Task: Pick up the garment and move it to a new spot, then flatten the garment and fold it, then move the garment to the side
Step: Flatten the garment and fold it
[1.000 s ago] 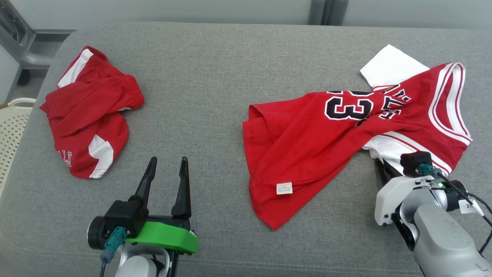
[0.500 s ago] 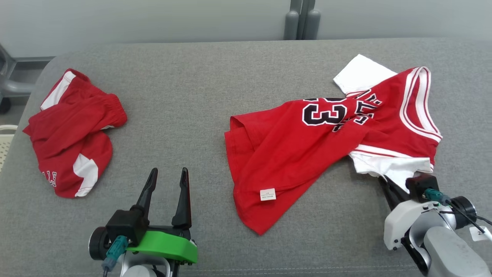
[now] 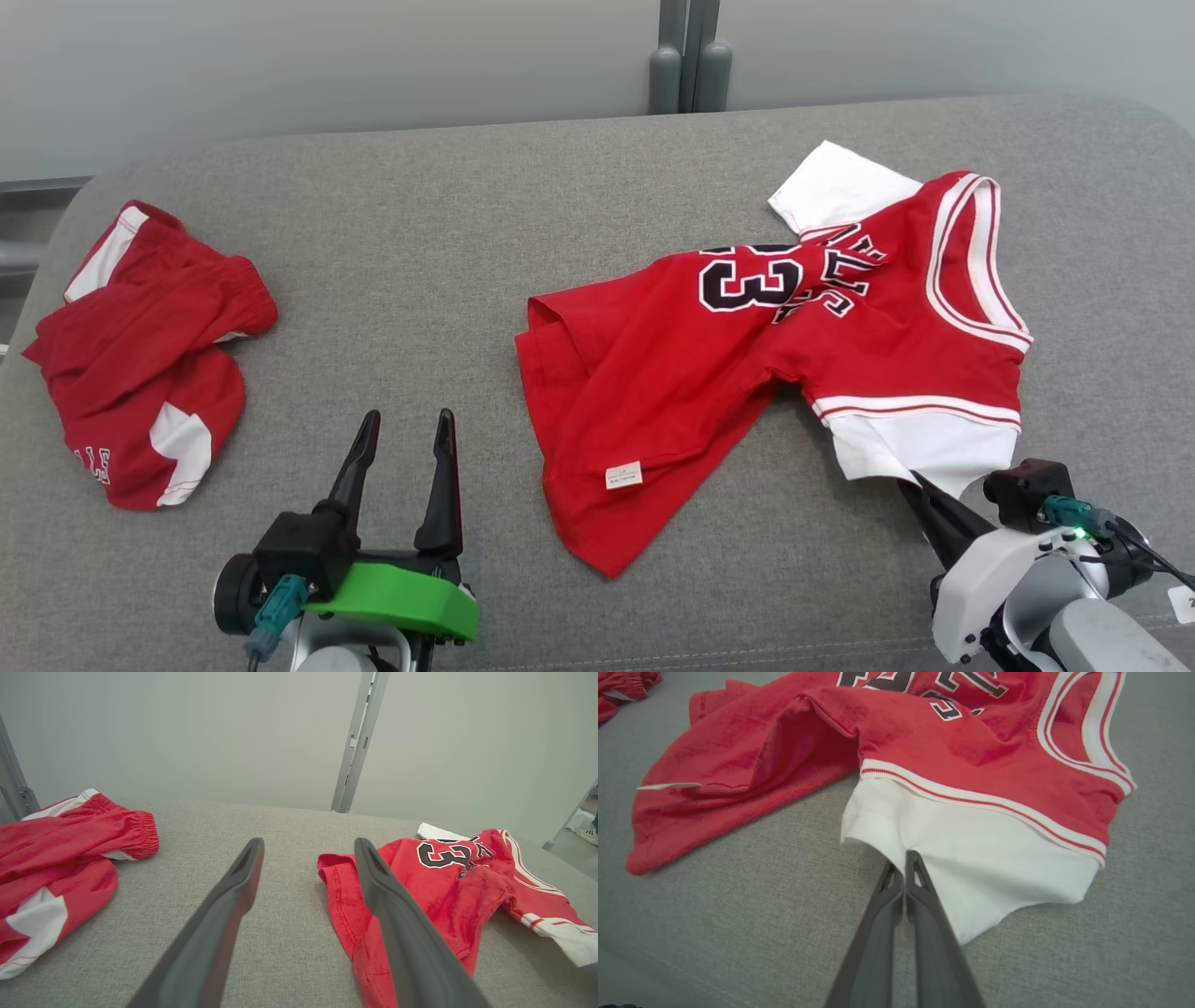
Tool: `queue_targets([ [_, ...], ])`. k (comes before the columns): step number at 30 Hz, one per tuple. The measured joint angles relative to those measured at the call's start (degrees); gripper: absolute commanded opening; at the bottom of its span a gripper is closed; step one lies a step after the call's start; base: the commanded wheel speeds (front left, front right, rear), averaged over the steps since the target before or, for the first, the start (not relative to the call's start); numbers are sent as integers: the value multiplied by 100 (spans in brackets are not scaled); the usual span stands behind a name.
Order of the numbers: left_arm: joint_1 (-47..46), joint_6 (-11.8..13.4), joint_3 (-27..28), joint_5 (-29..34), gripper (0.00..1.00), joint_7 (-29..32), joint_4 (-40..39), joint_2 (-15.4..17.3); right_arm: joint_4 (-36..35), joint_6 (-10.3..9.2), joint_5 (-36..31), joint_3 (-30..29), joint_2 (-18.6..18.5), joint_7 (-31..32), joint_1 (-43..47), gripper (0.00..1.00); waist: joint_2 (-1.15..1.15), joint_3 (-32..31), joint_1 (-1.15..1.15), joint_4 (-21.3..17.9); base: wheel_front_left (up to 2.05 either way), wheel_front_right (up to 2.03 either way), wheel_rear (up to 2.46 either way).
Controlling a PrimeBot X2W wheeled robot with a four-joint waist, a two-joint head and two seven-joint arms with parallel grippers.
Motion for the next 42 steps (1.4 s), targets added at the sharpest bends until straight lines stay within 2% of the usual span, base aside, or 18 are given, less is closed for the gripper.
queue_targets([
  [8,21,-2,25,0,100,0,4,0,-977,0,131,-290,-135,793,315,0,0,-1,0,-2,0,0,0],
  [14,21,-3,9,-1,100,0,33,0,-1198,-1,129,-463,-151,1188,510,0,0,-29,0,16,0,0,0],
  [15,21,-3,1,-1,100,0,44,0,-1178,-1,149,-464,-97,1213,544,33,0,-34,0,21,0,0,0],
  [16,21,-3,-3,-2,100,0,52,0,-1136,0,122,-442,-76,1241,563,100,0,-39,0,28,0,0,0],
  [24,29,-11,31,0,100,0,93,0,-1308,-3,352,-534,209,883,570,100,0,-84,0,23,0,0,0],
  [30,33,-77,-41,4,100,-1,174,1,-1475,-3,192,-691,331,477,532,100,0,-108,0,-14,0,0,0],
  [42,-229,-331,-393,86,100,-10,1024,0,-1300,-3,-136,-688,557,310,381,100,0,-28,0,-187,0,0,0],
])
